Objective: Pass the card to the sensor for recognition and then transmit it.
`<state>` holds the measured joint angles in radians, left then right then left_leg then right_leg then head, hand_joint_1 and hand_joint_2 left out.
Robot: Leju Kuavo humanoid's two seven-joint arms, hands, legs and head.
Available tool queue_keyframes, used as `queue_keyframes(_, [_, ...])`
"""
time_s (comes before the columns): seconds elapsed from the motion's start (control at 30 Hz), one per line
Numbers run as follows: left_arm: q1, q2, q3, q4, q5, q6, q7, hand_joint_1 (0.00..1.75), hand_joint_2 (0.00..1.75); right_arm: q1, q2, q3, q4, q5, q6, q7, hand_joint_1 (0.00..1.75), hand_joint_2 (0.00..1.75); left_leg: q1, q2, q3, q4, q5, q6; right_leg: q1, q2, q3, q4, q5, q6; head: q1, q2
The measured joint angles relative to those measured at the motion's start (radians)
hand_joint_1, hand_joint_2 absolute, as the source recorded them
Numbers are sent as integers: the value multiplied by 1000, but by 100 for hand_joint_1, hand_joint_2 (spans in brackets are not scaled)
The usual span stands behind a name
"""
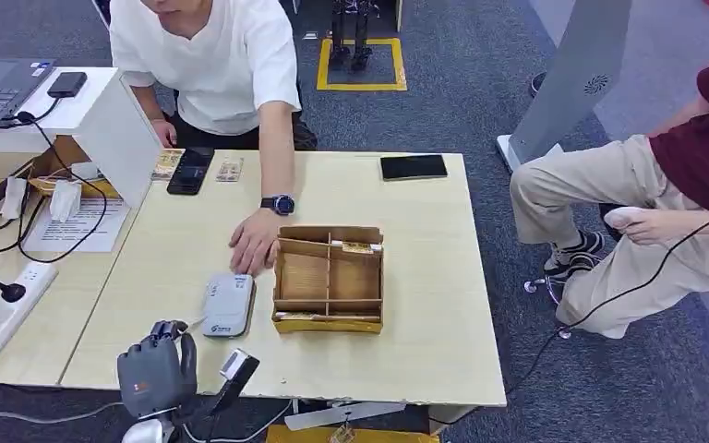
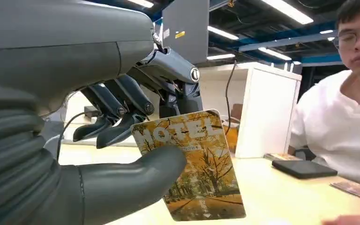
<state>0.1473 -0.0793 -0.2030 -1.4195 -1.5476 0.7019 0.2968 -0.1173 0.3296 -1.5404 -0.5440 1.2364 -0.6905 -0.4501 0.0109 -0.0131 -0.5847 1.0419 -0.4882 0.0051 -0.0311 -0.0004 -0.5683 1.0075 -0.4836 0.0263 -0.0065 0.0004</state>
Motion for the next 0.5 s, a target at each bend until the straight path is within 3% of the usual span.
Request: queue_keyframes(0.5, [-21, 2, -5, 16, 0, 0, -7, 175, 175, -4, -2, -2, 10, 36, 0, -1, 0, 175, 0, 0, 0, 0, 0, 0, 0, 0, 0, 0, 0, 0, 0, 0])
